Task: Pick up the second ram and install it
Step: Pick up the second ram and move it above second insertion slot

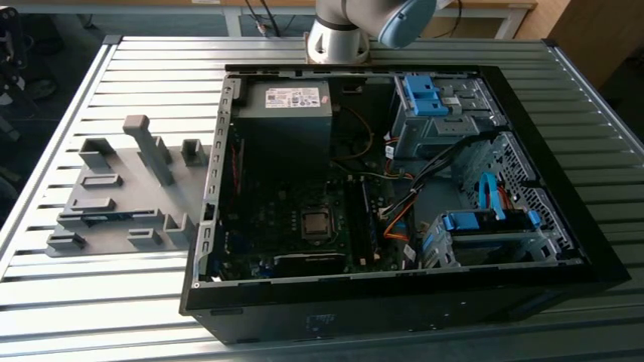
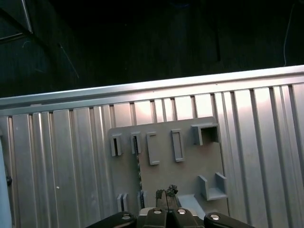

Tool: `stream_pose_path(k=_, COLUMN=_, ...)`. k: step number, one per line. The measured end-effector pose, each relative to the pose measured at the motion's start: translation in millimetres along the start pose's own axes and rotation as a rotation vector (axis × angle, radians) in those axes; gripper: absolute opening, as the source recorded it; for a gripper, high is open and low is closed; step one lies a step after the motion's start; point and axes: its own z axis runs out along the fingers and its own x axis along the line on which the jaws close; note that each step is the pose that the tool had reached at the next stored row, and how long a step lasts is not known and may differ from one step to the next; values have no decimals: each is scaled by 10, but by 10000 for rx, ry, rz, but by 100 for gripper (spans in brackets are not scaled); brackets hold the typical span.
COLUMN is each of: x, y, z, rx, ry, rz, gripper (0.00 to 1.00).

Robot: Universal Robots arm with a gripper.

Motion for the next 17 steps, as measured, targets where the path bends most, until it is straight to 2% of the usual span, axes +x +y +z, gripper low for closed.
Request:
stream_pose_path(k=9, x=6, y=-2, z=20, rx=-7, ry=7, rz=-200, gripper=11)
stream_pose_path(k=10, x=6, y=-2, z=20, rx=-7, ry=7, rz=-200, gripper=16)
stream_pose_path(k=11, x=6, y=-2, z=20, rx=-7, ry=7, rz=-200, gripper=16)
stream_pose_path(k=12, x=6, y=-2, z=20, rx=-8, ry=7, rz=-200, gripper=23)
stream_pose_path(k=13, x=6, y=-2, z=20, rx=-7, ry=7, rz=-200, gripper=23)
stream_pose_path(k=14, x=6, y=-2, z=20, rx=-7, ry=7, rz=-200, gripper=30)
stream_pose_path(k=17, x=6, y=-2, z=22, rx=-7, ry=6, rz=-201, gripper=30)
